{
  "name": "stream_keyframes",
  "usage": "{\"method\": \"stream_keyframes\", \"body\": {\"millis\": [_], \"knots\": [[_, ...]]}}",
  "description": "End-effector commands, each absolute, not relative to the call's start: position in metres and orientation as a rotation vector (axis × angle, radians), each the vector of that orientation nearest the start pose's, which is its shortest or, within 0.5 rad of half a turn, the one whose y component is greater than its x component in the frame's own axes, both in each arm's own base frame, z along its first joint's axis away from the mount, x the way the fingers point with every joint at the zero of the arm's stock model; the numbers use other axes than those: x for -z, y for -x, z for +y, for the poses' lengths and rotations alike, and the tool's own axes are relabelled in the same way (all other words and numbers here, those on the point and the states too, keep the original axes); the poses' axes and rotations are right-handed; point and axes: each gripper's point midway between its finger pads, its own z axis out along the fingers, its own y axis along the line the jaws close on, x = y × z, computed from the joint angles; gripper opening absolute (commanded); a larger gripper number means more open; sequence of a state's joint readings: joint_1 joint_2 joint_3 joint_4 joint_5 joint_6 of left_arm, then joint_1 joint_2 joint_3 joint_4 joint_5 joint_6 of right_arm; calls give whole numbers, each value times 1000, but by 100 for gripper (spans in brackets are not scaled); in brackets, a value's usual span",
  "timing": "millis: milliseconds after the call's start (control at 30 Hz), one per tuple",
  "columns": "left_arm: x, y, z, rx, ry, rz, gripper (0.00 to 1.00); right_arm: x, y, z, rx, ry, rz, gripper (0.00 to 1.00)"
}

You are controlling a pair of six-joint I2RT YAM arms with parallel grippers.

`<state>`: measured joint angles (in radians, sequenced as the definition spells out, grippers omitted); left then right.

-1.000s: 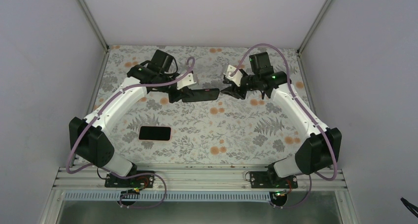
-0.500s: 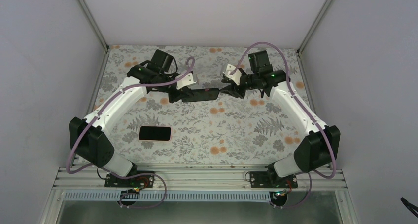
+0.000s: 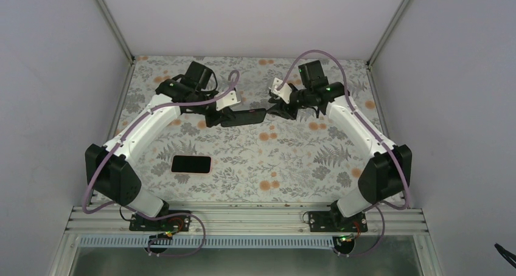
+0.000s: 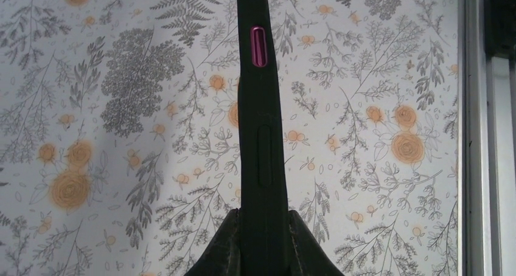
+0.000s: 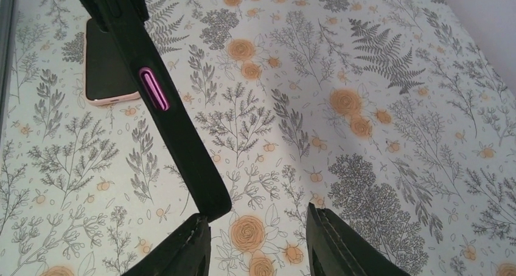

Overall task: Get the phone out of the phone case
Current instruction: Remove the phone case from the phone.

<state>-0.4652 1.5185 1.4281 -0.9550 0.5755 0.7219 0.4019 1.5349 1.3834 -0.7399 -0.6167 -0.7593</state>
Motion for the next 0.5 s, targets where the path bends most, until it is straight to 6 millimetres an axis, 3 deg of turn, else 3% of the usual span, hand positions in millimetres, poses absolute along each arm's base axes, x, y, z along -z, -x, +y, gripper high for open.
{"method": "stream_keyframes", "body": {"millis": [0, 300, 467], "knots": [[-249, -246, -279, 855, -1671, 1740, 2, -265, -363, 265, -484, 1398, 1696, 42], [-253, -244, -279, 852, -1672, 1720, 2, -264, -385, 270, -414, 1359, 1713, 41], [-253, -250, -279, 815, -1656, 1724, 2, -264, -363, 278, -506, 1441, 1672, 42]]}}
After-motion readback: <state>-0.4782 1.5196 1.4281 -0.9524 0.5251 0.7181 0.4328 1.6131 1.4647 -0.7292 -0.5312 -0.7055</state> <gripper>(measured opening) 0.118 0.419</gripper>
